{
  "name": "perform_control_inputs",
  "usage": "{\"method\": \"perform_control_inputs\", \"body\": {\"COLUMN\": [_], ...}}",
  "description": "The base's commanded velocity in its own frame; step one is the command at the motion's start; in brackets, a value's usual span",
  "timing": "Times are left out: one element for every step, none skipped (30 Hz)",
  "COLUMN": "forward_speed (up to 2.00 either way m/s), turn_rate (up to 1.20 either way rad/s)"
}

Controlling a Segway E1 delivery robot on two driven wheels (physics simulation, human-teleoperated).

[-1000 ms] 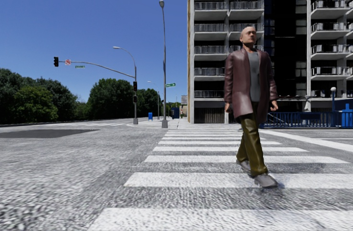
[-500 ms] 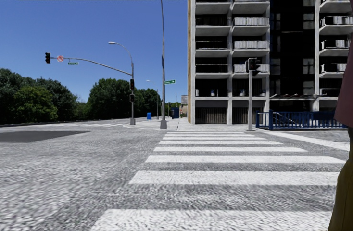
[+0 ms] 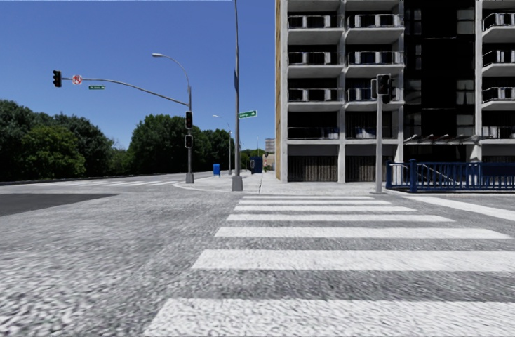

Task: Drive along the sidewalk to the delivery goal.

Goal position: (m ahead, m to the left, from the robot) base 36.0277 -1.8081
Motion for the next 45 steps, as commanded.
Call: {"method": "perform_control_inputs", "body": {"forward_speed": [2.00, 2.00, 2.00, 2.00, 2.00, 2.00, 2.00, 2.00, 2.00, 2.00, 2.00, 2.00, 2.00, 2.00, 2.00, 2.00, 2.00, 2.00, 2.00, 2.00, 2.00, 2.00, 2.00, 2.00, 2.00, 2.00, 2.00, 2.00, 2.00, 2.00, 2.00, 2.00, 2.00, 2.00, 2.00, 2.00, 2.00, 2.00, 2.00, 2.00, 2.00, 2.00, 2.00, 2.00, 2.00], "turn_rate": [0.00, 0.00, 0.00, 0.00, -0.01, -0.02, -0.02, -0.02, -0.04, -0.07, -0.07, -0.10, -0.11, -0.15, -0.15, -0.17, -0.17, -0.17, -0.17, -0.17, -0.17, -0.17, -0.15, -0.04, 0.00, 0.00, 0.00, 0.00, 0.00, 0.00, 0.00, 0.00, 0.00, 0.00, 0.00, 0.00, 0.00, 0.00, 0.00, 0.00, 0.00, 0.00, 0.00, -0.09, -0.15]}}
